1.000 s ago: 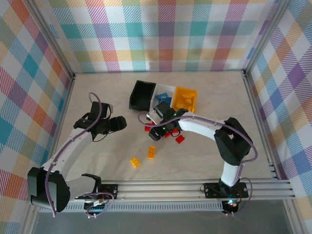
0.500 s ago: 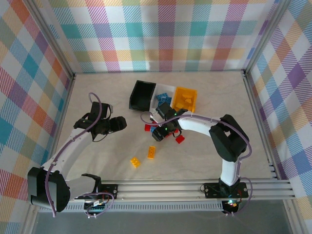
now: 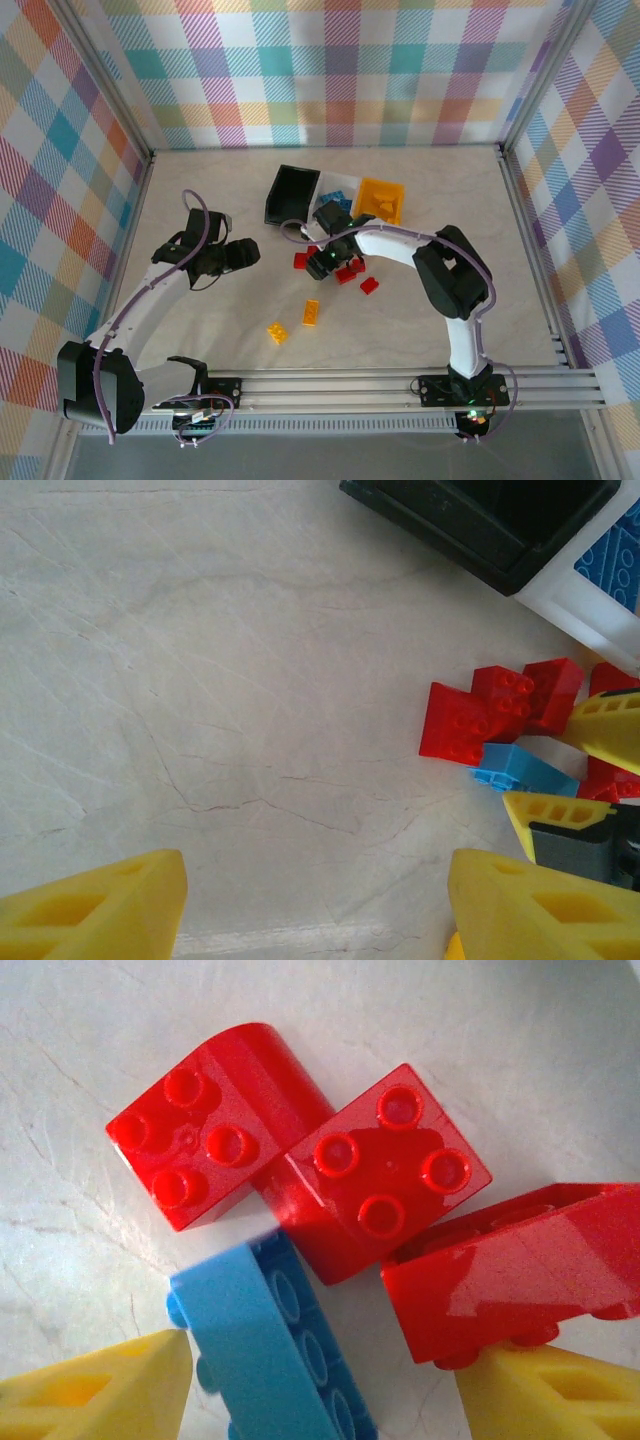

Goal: Sort the legos into containers by color

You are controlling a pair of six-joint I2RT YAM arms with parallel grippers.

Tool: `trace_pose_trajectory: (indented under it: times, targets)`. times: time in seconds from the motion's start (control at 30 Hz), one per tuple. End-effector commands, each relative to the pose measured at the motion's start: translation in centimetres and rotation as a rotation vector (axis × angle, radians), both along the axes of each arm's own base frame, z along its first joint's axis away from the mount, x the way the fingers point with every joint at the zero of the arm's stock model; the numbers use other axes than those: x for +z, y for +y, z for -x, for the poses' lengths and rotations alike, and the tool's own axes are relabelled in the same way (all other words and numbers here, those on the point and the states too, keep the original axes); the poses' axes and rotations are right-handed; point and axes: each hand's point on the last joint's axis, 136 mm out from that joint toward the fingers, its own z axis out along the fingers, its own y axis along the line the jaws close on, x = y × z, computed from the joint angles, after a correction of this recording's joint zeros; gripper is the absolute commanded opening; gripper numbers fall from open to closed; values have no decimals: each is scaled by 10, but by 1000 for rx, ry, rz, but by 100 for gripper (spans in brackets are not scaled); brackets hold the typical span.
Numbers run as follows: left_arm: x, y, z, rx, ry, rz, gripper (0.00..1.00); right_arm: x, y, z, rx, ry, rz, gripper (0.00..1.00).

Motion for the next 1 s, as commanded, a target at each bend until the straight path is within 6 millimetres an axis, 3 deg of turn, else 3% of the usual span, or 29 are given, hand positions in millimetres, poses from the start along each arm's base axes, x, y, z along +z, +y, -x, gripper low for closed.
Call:
trace_pose_trajectory:
  times: [0.0, 0.53, 0.97]
  targets:
    - [-4, 5, -2, 12, -2, 2, 70, -5, 3, 4, 27, 30, -1, 66]
    - [-6, 4, -2, 8, 9, 10, 70, -10, -2, 7, 13, 34, 3, 33]
    - [-6, 3, -3, 7, 11, 15, 70, 40, 1, 20, -37, 25, -149, 28]
